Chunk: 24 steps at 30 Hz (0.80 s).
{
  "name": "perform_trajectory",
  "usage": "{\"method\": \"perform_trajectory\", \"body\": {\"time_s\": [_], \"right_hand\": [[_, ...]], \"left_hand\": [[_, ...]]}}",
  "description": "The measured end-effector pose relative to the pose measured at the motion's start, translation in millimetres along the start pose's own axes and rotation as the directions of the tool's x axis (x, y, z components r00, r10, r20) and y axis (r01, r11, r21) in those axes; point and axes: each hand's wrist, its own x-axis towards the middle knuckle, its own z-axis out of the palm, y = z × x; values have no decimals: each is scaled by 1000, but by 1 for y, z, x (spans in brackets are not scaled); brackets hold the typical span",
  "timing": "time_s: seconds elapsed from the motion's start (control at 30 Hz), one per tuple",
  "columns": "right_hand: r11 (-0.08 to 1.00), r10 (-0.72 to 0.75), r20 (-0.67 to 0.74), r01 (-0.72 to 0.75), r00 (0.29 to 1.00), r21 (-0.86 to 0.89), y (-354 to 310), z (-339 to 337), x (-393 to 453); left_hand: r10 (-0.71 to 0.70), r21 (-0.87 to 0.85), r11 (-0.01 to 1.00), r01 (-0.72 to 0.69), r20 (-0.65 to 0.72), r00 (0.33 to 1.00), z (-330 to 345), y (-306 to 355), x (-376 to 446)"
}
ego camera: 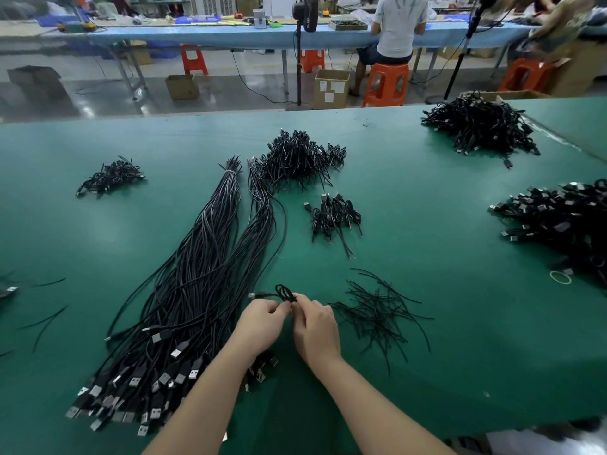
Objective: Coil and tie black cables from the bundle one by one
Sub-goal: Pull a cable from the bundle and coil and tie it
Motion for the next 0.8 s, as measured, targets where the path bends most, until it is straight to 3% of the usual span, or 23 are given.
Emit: {"method": "perform_trajectory", "body": {"time_s": [0.1,0.17,0.23,0.3,0.4,0.53,0.63,0.73,0.8], "right_hand": [[1000,22,6,-21,1000,-22,-1,1,1],[999,32,22,-31,999,-22,-1,0,1],[999,36,44,-35,998,-30,-1,-1,1],[997,36,72,-31,997,-65,-1,-2,3],[993,20,130,-4,991,-118,-2,-4,6],[996,7,204,12,979,-93,1,-6,7],[998,16,259,2,966,-68,3,-10,7],[997,32,301,-12,953,-70,4,-12,7],[998,33,323,-14,946,-60,4,-13,7]], "left_hand": [[149,238,961,-145,-1,989,-5,-2,-6],[313,413,868,-276,-24,949,-9,-6,-12],[548,573,688,-446,-7,836,-12,-10,-15],[748,665,476,-576,38,662,-14,-15,-14],[857,747,323,-581,30,515,-17,-17,-12],[829,805,257,-536,101,549,-22,-16,-6],[831,798,226,-558,141,538,-25,-15,-2],[858,757,274,-593,87,507,-21,-16,1],[833,721,358,-593,40,552,-17,-15,0]]}}
